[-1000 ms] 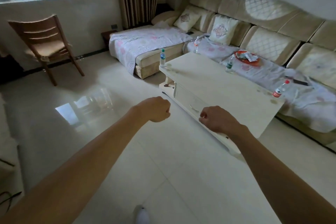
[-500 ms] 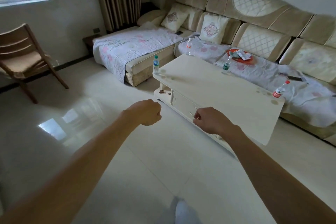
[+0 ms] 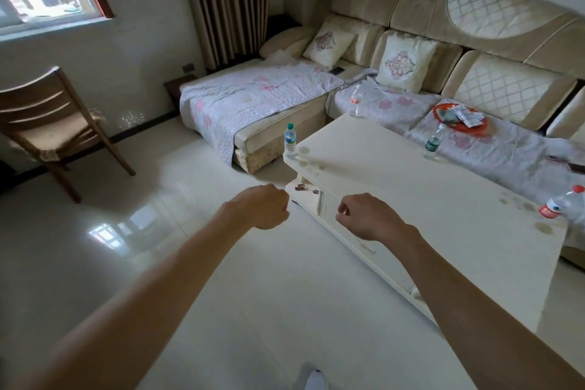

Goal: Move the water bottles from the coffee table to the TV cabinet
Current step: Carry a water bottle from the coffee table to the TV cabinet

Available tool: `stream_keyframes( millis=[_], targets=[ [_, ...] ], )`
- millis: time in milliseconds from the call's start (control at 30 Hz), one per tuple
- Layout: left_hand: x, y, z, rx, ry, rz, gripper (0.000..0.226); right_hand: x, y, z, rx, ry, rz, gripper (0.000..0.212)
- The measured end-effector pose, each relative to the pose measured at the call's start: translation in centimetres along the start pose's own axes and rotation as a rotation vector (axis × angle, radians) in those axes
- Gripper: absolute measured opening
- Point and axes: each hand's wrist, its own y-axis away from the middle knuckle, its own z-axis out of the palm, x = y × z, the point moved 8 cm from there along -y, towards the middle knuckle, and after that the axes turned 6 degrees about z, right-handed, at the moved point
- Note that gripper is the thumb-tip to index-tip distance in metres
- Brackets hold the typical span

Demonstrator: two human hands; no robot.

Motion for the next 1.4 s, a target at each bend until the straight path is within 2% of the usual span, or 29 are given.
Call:
stream_keyframes(
  millis=[367, 700, 933, 1200, 1400],
  targets=[
    [-7.5, -11.7, -3.7, 0.003, 0.058, -0.042, 0.033, -1.0, -15.3, -2.9, -0.043, 0.072, -0.058, 0.029],
    [-20.5, -25.7, -8.2, 0.059, 0.111, -0.014, 0.032, -5.6, -32.7, -5.2, -0.060, 0.094, 0.004, 0.028],
    [-29.4, -33.6, -11.4, 0.025, 0.120, 0.010, 0.030, -9.0, -43.1, -5.6, -0.115, 0.083, 0.060, 0.026],
    [-33.9, -42.1, -11.7, -0.005, 0.112, 0.079, 0.032, -10.1, -52.1, -4.3, -0.160, 0.033, 0.113, 0.026],
    [-36.9, -48.7, -10.3, -0.098, 0.150, 0.114, 0.034, -10.1, -59.5, -1.6, -0.226, -0.012, 0.161, 0.028]
  ],
)
